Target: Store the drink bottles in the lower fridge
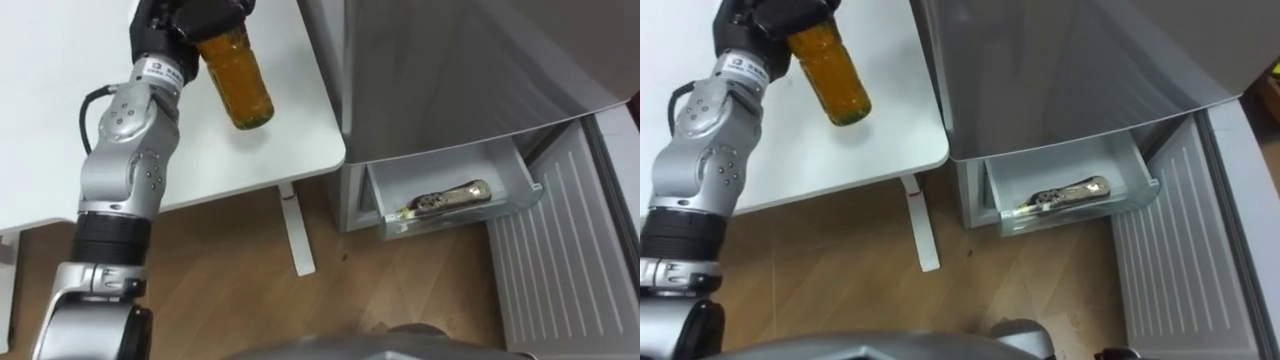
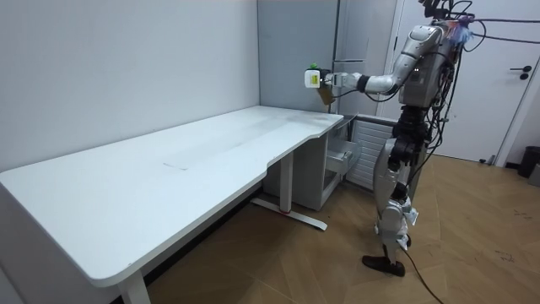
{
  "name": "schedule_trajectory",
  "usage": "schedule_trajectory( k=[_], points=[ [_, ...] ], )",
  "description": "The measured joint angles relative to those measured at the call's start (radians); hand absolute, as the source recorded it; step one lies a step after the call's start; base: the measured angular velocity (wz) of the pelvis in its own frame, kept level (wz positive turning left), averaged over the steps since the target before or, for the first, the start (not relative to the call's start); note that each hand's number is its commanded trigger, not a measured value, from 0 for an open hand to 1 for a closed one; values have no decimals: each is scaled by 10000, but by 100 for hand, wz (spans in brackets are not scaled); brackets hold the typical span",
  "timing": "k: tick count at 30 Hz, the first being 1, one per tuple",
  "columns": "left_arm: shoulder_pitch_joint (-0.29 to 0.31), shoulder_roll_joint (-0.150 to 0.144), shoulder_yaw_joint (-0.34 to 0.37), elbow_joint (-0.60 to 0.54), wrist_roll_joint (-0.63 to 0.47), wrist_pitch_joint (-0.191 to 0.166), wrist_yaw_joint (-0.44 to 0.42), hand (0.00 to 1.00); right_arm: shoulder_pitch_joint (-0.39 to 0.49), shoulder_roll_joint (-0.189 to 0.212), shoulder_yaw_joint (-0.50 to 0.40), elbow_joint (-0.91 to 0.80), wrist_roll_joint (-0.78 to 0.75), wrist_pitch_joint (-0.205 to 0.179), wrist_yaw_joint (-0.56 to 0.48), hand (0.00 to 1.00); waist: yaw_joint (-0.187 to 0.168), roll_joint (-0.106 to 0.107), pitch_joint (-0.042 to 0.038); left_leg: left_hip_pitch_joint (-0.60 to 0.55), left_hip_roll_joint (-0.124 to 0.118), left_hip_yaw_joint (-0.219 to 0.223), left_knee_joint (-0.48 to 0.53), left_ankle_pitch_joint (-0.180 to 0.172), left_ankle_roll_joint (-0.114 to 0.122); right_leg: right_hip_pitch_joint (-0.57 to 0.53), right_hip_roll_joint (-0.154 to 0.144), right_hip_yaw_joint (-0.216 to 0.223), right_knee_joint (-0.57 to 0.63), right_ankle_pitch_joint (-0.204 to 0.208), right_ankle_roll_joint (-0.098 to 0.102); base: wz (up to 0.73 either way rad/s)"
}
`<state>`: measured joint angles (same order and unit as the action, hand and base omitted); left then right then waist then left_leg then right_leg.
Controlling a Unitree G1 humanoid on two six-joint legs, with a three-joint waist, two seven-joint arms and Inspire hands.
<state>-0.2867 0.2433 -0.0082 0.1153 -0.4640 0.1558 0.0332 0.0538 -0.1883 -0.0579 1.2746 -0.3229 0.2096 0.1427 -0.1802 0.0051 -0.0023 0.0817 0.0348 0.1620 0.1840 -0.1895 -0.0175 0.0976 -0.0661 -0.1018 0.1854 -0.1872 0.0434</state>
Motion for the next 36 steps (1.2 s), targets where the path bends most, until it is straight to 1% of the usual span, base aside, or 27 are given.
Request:
schedule_trajectory(
  k=[2,3,4,5,6,8,9,10,11,12,15,18,21,22,23,24,25,26,27,30,32,33,36],
  points=[
    [204,-138,-47,-322,555,0,-20,100,-11,1,179,0,40,-31,23,0,150,37,14,-11,6,1,13,-1,-1,9,7,6,-4,1,-2,0],
    [318,-345,-55,-537,953,0,-21,100,-18,7,207,12,70,-29,41,0,258,47,17,-29,0,-1,8,0,0,8,5,-1,-16,1,-2,3],
    [406,-431,-57,-683,1095,0,-24,100,-39,15,252,19,94,-9,52,0,296,47,17,-36,-2,-11,-1,0,1,9,3,-16,-22,1,-2,3],
    [614,-528,-76,-978,1278,0,-64,100,-75,22,307,14,170,-14,91,0,401,46,17,-40,-2,-15,-7,1,2,7,5,-21,-33,0,-2,0],
    [718,-544,-95,-1123,1324,1,-98,100,-98,17,338,12,226,-15,117,0,459,46,17,-40,-2,-16,-7,1,1,8,7,-18,-35,0,-2,0],
    [1171,-561,-109,-1734,1548,9,-314,100,-290,22,363,11,595,-34,128,0,553,17,26,-78,-7,-88,35,4,1,11,5,-73,-41,0,-3,7],
    [1243,-562,-108,-1858,1588,10,-372,100,-338,26,374,10,753,-53,123,0,570,-1,31,-102,-10,-120,58,4,1,11,2,-105,-46,0,-3,16],
    [1286,-571,-160,-2006,1637,10,-465,100,-345,27,537,5,879,-70,107,0,708,-32,31,-162,-18,-204,98,4,1,12,-7,-189,-57,0,-3,19],
    [1358,-573,-226,-2180,1639,9,-467,100,-329,26,661,2,885,-63,69,0,823,-67,48,-197,-23,-276,129,4,1,27,-15,-266,-71,1,-3,18],
    [1453,-573,-240,-2297,1641,10,-459,100,-331,29,669,-19,884,-67,30,0,863,-77,44,-207,-25,-291,130,4,1,36,-16,-287,-90,1,-3,13],
    [1846,-592,-334,-2858,1640,11,-447,100,-335,75,942,-40,915,-127,-277,0,1090,-141,53,-251,-48,-388,139,4,1,94,-32,-393,-172,0,-3,11],
    [1890,-674,-376,-2936,1613,10,-454,100,-367,90,1264,-39,911,-247,-393,0,1300,-165,52,-284,-56,-449,147,4,1,107,-39,-463,-179,0,-3,6],
    [2050,-707,-516,-2946,1577,0,-452,100,-401,74,1546,-56,906,-346,-385,0,1360,-207,62,-350,-69,-582,180,5,1,147,-58,-658,-185,-3,1,14],
    [2104,-721,-578,-2946,1577,-20,-451,100,-459,76,1577,-56,889,-346,-373,0,1370,-216,68,-367,-69,-590,194,5,1,133,-58,-663,-185,-4,0,6],
    [2302,-747,-749,-2946,1564,-41,-451,100,-557,48,1673,-59,866,-371,-345,0,1409,-228,72,-378,-73,-589,201,5,1,124,-60,-660,-192,-4,0,0],
    [2537,-747,-955,-2945,1503,-41,-506,100,-578,12,1746,-122,877,-474,-341,0,1479,-245,75,-392,-81,-590,208,5,1,117,-69,-663,-195,-11,3,0],
    [2664,-743,-1064,-2945,1505,-42,-548,100,-577,8,1746,-209,876,-493,-339,0,1499,-257,74,-413,-87,-602,211,5,1,96,-71,-668,-198,-16,1,3],
    [2921,-739,-1238,-2908,1507,-46,-662,100,-581,11,1779,-431,880,-511,-337,0,1526,-283,84,-454,-94,-638,221,7,3,72,-72,-697,-212,-16,1,5],
    [3240,-762,-1357,-2847,1491,-46,-790,100,-573,10,1940,-651,875,-531,-337,0,1568,-322,102,-449,-96,-659,227,7,3,75,-72,-708,-198,-16,1,5],
    [3803,-852,-1530,-2537,1486,-46,-965,100,-591,2,2074,-1036,788,-616,-303,0,1702,-415,131,-445,-95,-681,227,7,3,77,-70,-721,-177,-15,-1,1],
    [3890,-834,-1682,-2179,1410,-46,-1028,100,-621,-42,2446,-1096,799,-676,-305,0,1765,-433,133,-443,-102,-725,232,7,3,115,-76,-784,-170,-13,-2,6],
    [3961,-728,-1837,-2030,1387,-46,-1050,100,-623,-51,2680,-1172,798,-675,-310,0,1850,-435,134,-431,-101,-734,233,7,3,132,-76,-804,-169,-13,-3,7],
    [4030,-707,-2042,-1733,1406,-46,-1217,100,-627,-80,2928,-1540,570,-655,-269,0,1926,-431,136,-471,-102,-798,259,7,3,136,-88,-936,-153,-14,-2,8]
  ],
)
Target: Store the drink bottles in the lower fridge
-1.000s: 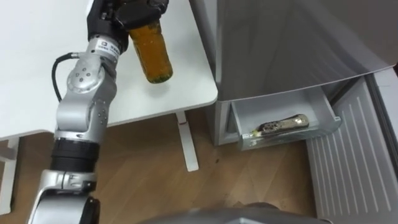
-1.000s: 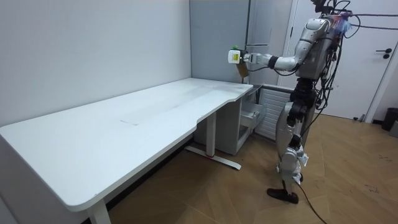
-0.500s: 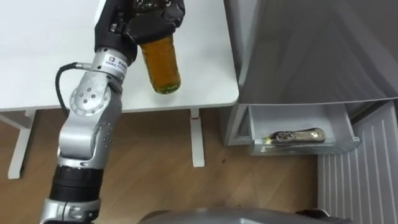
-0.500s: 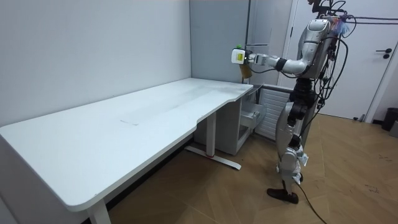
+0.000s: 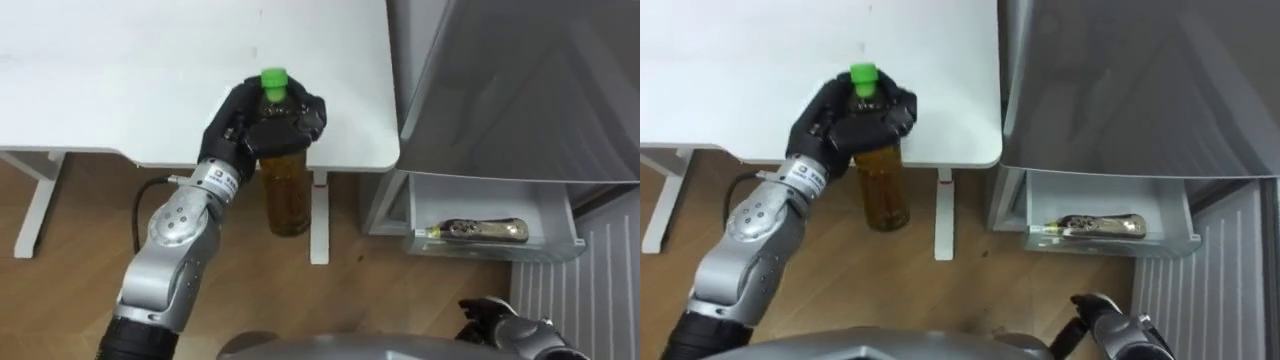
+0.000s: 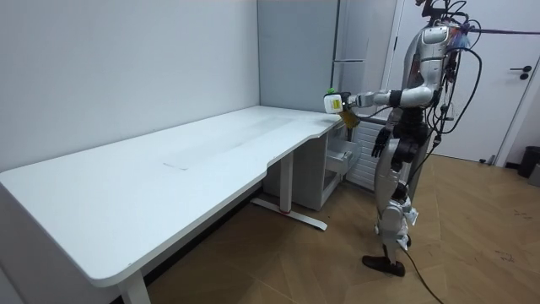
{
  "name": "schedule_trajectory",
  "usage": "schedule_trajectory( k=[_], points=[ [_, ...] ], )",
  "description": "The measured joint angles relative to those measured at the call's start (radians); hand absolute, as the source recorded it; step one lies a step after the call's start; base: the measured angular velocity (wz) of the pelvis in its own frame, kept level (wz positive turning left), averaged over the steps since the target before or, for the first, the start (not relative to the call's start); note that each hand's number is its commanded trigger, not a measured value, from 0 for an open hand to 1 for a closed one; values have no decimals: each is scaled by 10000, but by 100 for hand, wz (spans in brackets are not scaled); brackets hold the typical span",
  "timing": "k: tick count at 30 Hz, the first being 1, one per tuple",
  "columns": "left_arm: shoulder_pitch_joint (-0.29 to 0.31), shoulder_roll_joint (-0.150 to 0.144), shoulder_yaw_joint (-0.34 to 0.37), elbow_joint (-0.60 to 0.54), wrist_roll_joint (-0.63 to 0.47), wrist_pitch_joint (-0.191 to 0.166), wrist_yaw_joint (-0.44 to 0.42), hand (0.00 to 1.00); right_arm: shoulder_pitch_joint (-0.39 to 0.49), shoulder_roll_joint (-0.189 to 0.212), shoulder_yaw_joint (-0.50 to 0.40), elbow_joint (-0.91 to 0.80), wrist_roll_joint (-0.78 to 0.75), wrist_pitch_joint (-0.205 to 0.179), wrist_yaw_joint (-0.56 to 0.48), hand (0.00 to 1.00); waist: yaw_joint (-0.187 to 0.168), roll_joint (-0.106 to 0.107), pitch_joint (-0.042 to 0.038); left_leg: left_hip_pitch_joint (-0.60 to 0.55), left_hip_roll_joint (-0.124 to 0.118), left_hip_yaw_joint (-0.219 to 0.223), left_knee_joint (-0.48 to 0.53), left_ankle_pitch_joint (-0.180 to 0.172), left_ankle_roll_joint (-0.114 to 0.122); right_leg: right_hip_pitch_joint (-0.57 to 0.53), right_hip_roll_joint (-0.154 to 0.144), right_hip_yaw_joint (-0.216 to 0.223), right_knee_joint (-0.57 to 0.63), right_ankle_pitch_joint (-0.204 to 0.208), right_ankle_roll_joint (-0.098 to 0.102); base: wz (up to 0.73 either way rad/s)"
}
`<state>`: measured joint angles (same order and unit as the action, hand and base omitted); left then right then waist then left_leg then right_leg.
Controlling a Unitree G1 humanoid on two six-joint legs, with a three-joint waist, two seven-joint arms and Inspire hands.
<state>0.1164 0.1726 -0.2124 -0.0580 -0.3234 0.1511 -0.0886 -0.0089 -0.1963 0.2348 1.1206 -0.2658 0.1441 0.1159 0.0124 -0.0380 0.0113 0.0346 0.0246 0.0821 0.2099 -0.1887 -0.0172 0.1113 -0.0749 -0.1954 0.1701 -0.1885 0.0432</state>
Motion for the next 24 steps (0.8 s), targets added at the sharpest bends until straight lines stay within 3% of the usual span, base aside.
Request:
schedule_trajectory(
  k=[4,6,10,14,20,24],
  points=[
    [67,18,-291,37,13,1,-390,100,-85,25,-8,-1879,-71,-150,401,0,-10,27,-1,-244,26,-12,135,-1,-1,-148,16,-48,1,17,-27,0],
    [111,-19,-457,42,18,0,-647,100,-140,472,15,-2899,22,-260,807,0,-8,64,-20,-238,30,-13,122,-1,-2,-129,21,-56,-1,18,-28,0],
    [460,-17,-616,40,119,0,-1030,100,-112,906,358,-3606,262,-440,1574,0,-9,143,-64,-211,19,-20,116,-3,-4,-85,15,-69,-3,17,-27,2],
    [847,117,-657,42,137,3,-1232,100,-110,906,917,-3907,335,-425,2127,0,73,159,-51,-215,-4,-85,138,-3,-3,-64,-7,-144,-2,17,-27,5],
    [851,130,-674,44,241,-4,-1263,100,-105,828,1402,-4624,347,-428,2951,0,201,258,25,-331,-7,-189,258,-6,-1,-97,-10,-242,23,16,-25,4],
    [851,132,-794,44,675,-72,-1264,100,-111,846,1478,-4945,348,-479,3362,0,209,283,36,-449,-9,-322,309,-7,-1,-129,-1,-332,53,16,-26,9]
  ],
)
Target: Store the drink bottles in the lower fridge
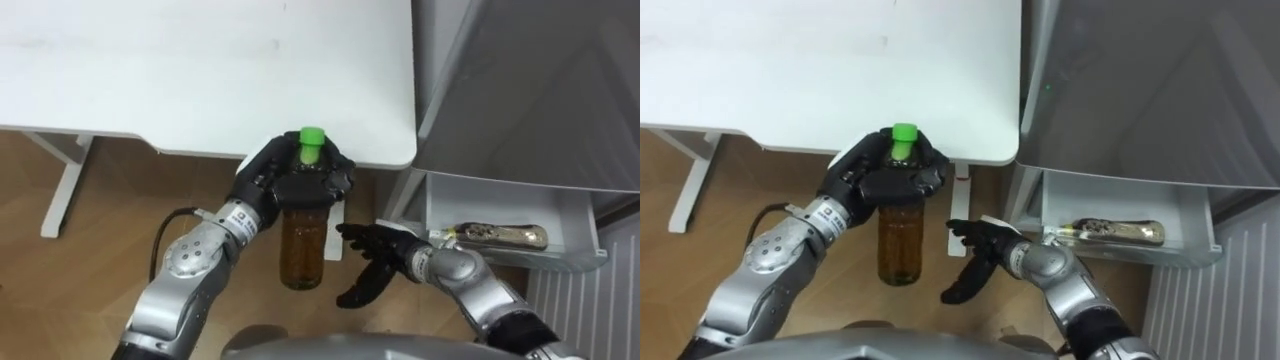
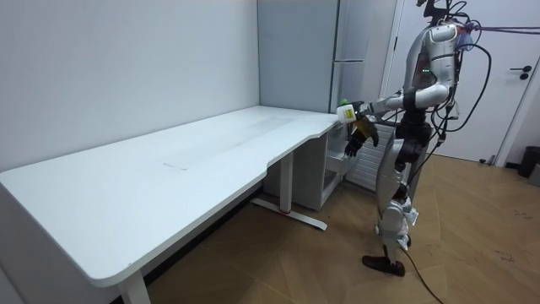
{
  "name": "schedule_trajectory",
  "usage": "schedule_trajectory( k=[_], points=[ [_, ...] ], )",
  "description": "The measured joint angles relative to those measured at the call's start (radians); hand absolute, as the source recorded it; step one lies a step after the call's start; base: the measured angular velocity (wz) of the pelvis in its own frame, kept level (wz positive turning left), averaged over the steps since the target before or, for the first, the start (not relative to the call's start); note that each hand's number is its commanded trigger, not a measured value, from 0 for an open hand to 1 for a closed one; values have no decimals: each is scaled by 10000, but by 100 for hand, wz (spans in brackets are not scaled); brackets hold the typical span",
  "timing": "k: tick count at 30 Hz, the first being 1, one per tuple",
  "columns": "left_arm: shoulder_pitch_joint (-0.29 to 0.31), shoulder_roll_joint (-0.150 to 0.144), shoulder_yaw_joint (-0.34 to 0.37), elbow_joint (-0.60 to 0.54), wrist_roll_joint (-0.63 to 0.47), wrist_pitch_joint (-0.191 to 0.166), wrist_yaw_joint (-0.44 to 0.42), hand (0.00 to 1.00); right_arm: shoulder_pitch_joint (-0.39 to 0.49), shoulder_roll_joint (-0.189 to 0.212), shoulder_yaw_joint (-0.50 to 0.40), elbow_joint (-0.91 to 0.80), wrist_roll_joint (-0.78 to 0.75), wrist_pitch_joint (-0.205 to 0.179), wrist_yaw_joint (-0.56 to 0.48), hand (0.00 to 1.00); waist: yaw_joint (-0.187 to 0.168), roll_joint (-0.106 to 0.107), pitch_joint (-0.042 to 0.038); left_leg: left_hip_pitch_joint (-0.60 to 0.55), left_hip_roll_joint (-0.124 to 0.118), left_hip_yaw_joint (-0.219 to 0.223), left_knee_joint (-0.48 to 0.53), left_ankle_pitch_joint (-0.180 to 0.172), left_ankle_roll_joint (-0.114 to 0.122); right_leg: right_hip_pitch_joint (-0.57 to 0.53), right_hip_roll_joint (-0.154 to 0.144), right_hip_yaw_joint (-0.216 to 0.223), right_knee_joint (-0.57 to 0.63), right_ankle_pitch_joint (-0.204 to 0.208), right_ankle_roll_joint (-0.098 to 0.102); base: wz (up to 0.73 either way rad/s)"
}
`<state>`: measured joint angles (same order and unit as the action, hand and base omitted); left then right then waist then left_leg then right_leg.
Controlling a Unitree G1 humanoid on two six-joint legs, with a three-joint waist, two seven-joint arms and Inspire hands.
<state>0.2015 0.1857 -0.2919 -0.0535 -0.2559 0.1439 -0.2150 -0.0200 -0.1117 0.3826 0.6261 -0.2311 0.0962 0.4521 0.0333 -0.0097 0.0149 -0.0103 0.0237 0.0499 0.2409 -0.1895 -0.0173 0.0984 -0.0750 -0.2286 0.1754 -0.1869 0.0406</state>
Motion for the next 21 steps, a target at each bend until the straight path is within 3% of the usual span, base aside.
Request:
schedule_trajectory(
  k=[10,21],
  points=[
    [-12,-91,-79,-1,1186,-19,-356,100,9,53,-20,-1017,5,15,964,0,-70,10,3,-145,-14,-236,166,1,0,-13,-4,-209,93,0,0,7],
    [-72,-83,-275,-3,2911,-133,-397,100,7,-6,129,-1068,1544,3,1502,0,-249,-114,61,-337,-33,-373,367,-19,16,42,0,-305,94,1,0,3]
  ],
)
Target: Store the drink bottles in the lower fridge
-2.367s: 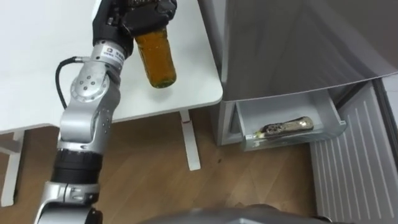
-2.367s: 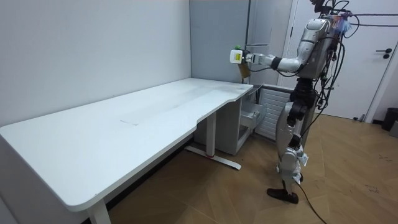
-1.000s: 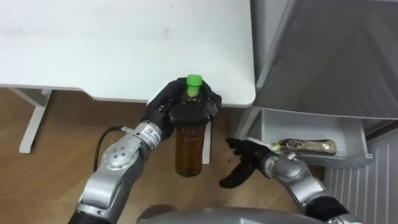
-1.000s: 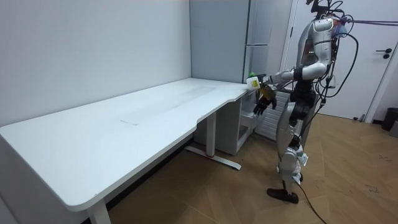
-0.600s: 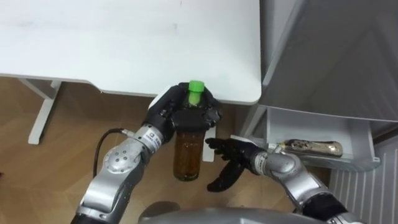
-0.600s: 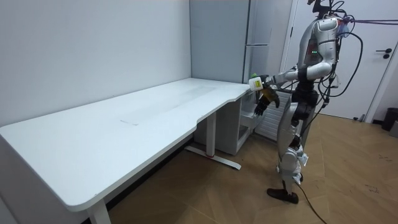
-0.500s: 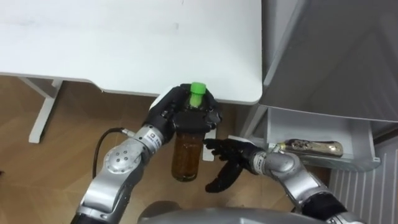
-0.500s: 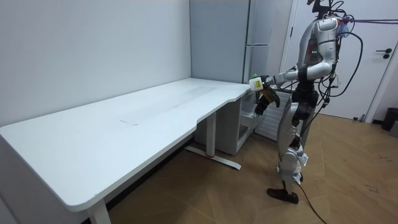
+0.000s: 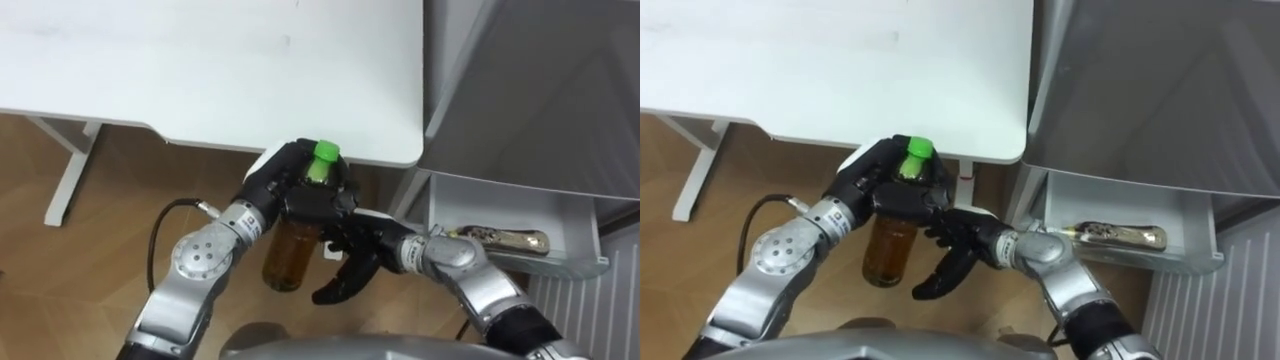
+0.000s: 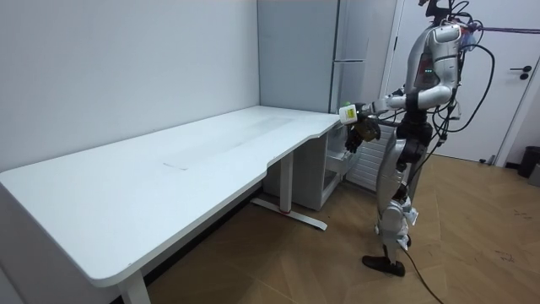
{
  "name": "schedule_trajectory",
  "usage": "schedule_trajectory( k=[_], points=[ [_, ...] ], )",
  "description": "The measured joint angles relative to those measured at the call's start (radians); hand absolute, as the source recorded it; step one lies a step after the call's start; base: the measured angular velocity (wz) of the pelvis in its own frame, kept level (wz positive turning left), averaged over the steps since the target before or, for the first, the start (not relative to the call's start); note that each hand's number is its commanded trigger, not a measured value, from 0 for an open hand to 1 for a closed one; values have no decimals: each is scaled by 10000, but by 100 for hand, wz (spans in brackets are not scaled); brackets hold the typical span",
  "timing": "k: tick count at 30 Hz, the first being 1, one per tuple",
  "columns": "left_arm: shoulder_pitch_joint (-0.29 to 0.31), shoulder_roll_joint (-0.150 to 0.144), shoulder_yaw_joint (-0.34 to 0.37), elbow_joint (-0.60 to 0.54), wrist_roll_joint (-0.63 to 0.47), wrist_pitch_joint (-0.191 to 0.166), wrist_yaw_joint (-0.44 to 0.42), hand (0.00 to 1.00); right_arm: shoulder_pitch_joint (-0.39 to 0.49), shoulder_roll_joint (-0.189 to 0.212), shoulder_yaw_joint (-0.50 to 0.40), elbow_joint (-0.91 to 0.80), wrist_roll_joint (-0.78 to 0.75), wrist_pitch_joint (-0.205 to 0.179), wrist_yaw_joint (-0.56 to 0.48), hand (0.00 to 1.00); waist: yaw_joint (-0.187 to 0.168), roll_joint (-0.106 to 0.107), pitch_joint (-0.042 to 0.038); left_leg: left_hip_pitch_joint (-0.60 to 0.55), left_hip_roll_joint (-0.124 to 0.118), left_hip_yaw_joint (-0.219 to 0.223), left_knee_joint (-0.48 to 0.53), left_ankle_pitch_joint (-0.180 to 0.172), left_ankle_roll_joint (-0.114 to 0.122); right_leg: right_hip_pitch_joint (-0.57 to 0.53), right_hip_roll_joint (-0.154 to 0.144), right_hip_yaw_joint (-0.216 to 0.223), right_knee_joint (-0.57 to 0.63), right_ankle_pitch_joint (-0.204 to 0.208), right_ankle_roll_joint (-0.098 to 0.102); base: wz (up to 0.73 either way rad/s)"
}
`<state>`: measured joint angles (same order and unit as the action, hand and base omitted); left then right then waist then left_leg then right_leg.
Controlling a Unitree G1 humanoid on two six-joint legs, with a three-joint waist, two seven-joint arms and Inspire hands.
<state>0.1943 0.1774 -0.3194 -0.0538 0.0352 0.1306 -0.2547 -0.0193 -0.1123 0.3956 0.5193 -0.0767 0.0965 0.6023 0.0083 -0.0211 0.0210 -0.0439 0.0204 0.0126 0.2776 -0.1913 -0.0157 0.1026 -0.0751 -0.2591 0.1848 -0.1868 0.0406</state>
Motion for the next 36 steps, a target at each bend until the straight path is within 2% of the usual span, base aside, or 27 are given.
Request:
schedule_trajectory(
  k=[4,11,18,25,31,32,33,36],
  points=[
    [0,1,-353,0,182,-203,-34,100,37,-90,173,-217,438,0,385,0,0,2,-4,29,4,4,-19,3,3,-45,-1,-5,8,1,-2,-1],
    [-9,79,-589,-8,467,-288,-517,100,87,-159,583,-307,1736,-9,1118,0,-6,-56,-44,174,23,122,-127,7,1,-16,-1,87,16,8,-13,-5],
    [-64,123,-591,-10,465,-447,-823,100,350,-212,562,-189,2990,7,1197,0,26,-76,-60,195,23,138,-183,8,1,-27,-4,81,13,8,-13,0],
    [-64,120,-721,-9,427,-463,-754,100,601,-229,629,-107,4396,282,1111,0,16,-71,-61,196,21,135,-190,9,-1,-45,-3,73,-3,8,-12,0],
    [-66,128,-839,-3,411,-465,-677,100,621,-226,884,353,5919,286,1102,0,187,-61,-55,193,22,137,-219,9,-2,-56,2,82,-10,7,-12,0],
    [-66,136,-841,-2,401,-465,-669,100,619,-225,935,439,6240,285,1102,53,234,-57,-54,190,22,137,-221,8,-2,-59,2,67,-10,8,-12,0],
    [-65,138,-868,13,402,-465,-632,100,620,-209,1010,558,6635,284,1101,100,254,-55,-52,189,23,137,-220,8,-3,-59,2,55,-10,8,-12,0],
    [-62,150,-883,20,405,-465,-575,100,627,-214,1145,701,7280,285,1075,100,268,-39,-49,140,23,130,-254,6,-4,-81,0,16,1,8,-12,0]
  ],
)
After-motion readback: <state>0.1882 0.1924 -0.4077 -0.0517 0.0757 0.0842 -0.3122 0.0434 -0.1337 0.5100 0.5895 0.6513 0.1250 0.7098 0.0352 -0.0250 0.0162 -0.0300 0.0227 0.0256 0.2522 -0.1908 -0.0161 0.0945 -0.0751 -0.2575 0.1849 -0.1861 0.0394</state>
